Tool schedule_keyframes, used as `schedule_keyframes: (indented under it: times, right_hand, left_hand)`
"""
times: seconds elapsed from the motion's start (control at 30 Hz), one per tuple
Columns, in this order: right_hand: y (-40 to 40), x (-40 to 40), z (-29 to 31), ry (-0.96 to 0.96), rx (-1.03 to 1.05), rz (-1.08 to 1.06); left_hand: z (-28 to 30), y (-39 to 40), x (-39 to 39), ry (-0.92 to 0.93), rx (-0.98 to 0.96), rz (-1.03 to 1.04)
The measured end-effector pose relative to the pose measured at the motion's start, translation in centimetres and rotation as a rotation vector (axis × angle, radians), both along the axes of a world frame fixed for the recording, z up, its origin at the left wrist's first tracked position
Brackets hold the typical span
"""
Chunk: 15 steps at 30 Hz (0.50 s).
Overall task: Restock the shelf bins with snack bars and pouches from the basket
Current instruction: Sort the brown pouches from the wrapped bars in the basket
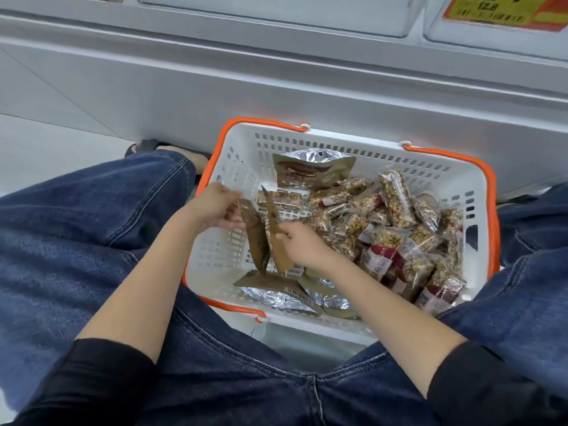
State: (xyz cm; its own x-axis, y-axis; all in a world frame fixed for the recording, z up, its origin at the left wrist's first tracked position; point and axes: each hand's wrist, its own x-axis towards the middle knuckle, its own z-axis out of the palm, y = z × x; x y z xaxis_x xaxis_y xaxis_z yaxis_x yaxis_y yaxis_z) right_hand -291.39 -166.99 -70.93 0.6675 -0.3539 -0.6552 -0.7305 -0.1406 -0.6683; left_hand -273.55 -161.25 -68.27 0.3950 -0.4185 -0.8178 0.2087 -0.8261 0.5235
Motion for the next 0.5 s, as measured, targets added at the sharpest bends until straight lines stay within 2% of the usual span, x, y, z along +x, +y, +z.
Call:
schedule_keyframes:
  times: [0.07, 0.2, 0.3, 0.33, 0.4, 0.47, 0.5]
  right_hand:
    - [0.2, -0.1, -1.0, 0.069, 0.082, 0.09]
    - [0.5, -0.2, -1.9, 0.071, 0.258, 0.239]
    - [-0.5, 0.1, -2.1, 0.002, 0.294, 0.179]
    - [-1.2, 0.2, -2.4, -0.014, 0.26, 0.116]
    - [-3.2, 0.2, -3.7, -0.002, 0.016, 0.064]
    - [-5.3, 0.2, -5.8, 0.06, -0.244, 0.183]
    - [-6.3, 0.2, -6.9, 0.081, -0.292, 0.269]
  left_hand:
    - [-0.4, 0.0, -0.4, -0.057, 0.03, -0.018]
    - [-1.8, 0.8, -2.5, -0.119, 0.05, -0.216]
    - [-3.8, 1.1, -3.0, -0.369, 0.035, -0.381]
    - [-4.3, 1.1, -2.9, -0.465, 0.034, -0.431]
    - [-4.5, 1.2, -2.7, -0.582, 0.036, -0.487]
    - [-4.5, 1.6, -2.4, -0.653, 0.061, -0.5]
    - [-4.8, 1.8, -2.1, -0.691, 0.08, -0.499]
